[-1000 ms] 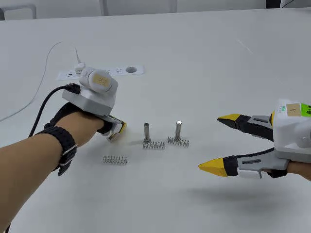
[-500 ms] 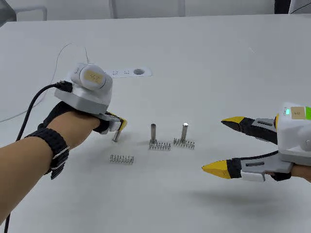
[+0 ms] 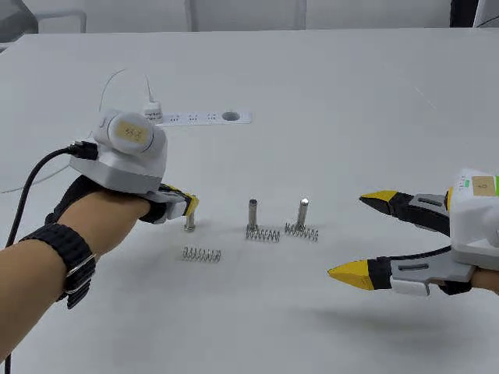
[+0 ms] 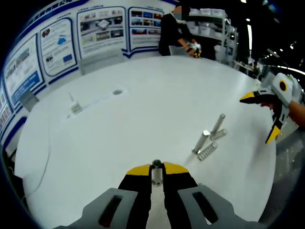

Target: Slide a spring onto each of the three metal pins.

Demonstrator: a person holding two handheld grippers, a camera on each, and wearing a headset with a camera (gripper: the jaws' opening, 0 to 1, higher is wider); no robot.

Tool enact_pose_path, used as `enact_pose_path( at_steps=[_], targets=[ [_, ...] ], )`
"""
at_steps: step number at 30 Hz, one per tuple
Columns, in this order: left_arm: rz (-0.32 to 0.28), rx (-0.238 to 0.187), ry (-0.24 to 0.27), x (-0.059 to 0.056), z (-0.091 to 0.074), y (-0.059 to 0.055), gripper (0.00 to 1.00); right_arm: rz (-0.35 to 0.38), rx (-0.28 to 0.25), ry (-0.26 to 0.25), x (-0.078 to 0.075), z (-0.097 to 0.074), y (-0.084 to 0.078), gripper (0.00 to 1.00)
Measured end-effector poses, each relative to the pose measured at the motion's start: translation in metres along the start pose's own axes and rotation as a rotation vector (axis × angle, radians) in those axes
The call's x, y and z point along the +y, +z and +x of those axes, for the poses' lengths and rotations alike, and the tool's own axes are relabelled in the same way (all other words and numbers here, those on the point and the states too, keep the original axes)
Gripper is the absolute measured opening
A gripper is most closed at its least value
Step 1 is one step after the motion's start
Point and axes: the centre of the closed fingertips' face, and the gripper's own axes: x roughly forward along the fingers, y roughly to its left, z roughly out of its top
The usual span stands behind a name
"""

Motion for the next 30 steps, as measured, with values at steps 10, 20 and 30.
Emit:
enact_pose_path(
  at_steps=[10,20,30],
  targets=[
    [-0.025,-0.015,0.001,0.0001,-0.0066,-0.0059,0.08,-0.002,0.003,0.004,0.0024,0.0012,0.0009,0.77],
    [-0.024,-0.014,-0.004,-0.0016,-0.0087,-0.0072,0.08,-0.001,0.004,0.01,0.0029,0.0021,0.0001,0.77],
    [0.01,-0.031,-0.01,-0.0033,-0.0099,-0.0042,0.08,-0.002,0.005,0.007,0.0017,0.0011,-0.0006,0.77]
  ],
)
